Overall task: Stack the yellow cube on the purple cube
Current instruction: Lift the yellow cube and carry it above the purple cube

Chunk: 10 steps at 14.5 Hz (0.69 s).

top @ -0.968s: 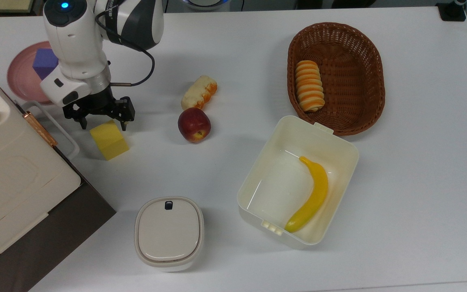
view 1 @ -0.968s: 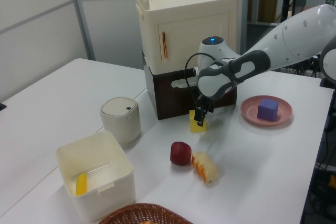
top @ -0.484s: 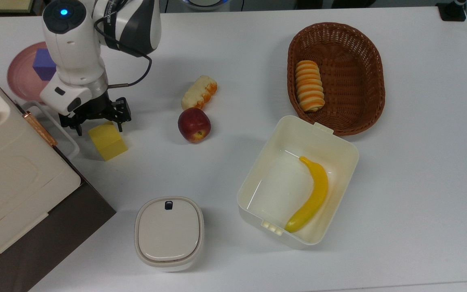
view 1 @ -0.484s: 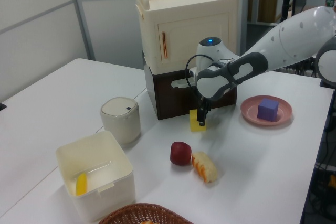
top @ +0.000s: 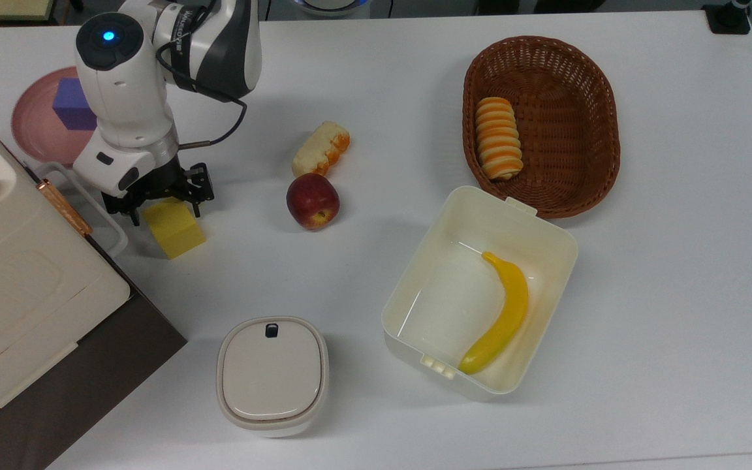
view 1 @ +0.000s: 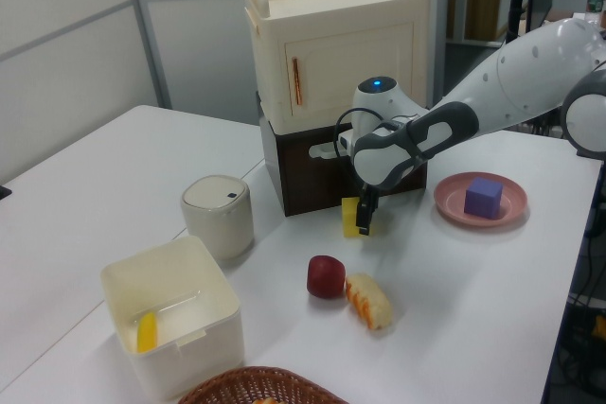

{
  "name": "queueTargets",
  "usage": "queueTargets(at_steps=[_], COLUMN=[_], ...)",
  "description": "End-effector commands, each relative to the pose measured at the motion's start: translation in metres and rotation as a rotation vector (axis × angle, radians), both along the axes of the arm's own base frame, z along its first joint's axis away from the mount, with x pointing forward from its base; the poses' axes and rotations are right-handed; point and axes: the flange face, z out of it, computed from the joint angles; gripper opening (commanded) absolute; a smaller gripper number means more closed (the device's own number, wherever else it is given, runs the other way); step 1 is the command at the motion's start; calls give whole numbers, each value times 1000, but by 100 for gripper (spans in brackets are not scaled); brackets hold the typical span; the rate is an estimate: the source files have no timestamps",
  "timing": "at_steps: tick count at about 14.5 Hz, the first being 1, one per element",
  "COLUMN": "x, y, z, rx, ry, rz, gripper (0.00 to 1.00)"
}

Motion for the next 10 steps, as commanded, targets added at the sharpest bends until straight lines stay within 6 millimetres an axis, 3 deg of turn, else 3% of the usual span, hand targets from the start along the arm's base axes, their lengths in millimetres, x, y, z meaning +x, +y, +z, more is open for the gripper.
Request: queueTargets(at_steps=[1,5,10], x=[7,-5,-45], y=[9,8,-8], z=[8,42,63], rx=[-16,-16,-12], ry=[-40,-46,4], rz=[25,5,-24], gripper=[38,38,39])
